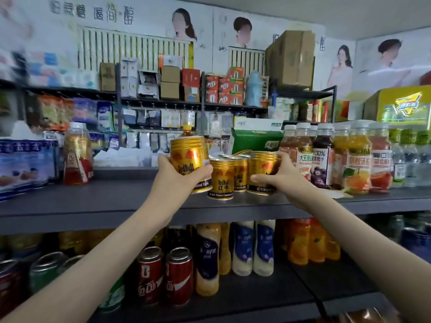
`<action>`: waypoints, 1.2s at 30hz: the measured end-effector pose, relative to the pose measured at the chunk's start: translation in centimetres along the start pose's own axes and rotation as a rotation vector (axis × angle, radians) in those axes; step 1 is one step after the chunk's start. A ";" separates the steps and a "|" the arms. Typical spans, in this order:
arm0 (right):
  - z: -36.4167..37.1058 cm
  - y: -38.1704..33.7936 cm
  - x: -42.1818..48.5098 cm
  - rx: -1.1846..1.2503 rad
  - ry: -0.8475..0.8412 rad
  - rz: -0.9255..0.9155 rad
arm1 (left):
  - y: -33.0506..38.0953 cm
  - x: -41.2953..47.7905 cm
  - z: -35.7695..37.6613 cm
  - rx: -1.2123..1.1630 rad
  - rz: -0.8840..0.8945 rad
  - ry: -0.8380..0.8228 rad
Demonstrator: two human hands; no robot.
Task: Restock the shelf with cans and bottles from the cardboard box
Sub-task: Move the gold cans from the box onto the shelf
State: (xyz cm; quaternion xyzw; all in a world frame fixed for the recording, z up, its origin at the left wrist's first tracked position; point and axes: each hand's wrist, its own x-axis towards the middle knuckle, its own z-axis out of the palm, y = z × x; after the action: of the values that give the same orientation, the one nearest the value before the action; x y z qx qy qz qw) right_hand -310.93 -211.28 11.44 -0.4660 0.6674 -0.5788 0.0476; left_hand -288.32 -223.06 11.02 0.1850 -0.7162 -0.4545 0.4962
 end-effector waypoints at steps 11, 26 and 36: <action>0.9 3.4 4.2 -0.150 -0.199 -0.172 | 0.2 -0.8 6.6 0.216 0.013 0.334; 0.8 4.0 4.6 -0.151 -0.266 -0.219 | 0.1 -0.7 9.9 0.215 0.014 0.297; 0.1 4.0 4.6 -0.187 -0.294 -0.205 | 0.0 -0.2 10.8 0.228 0.047 0.171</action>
State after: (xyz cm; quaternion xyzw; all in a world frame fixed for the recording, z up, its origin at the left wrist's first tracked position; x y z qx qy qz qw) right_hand -315.71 -214.89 10.28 -0.6134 0.6532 -0.4420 0.0420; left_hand -297.75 -217.86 9.89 0.2613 -0.7225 -0.3408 0.5418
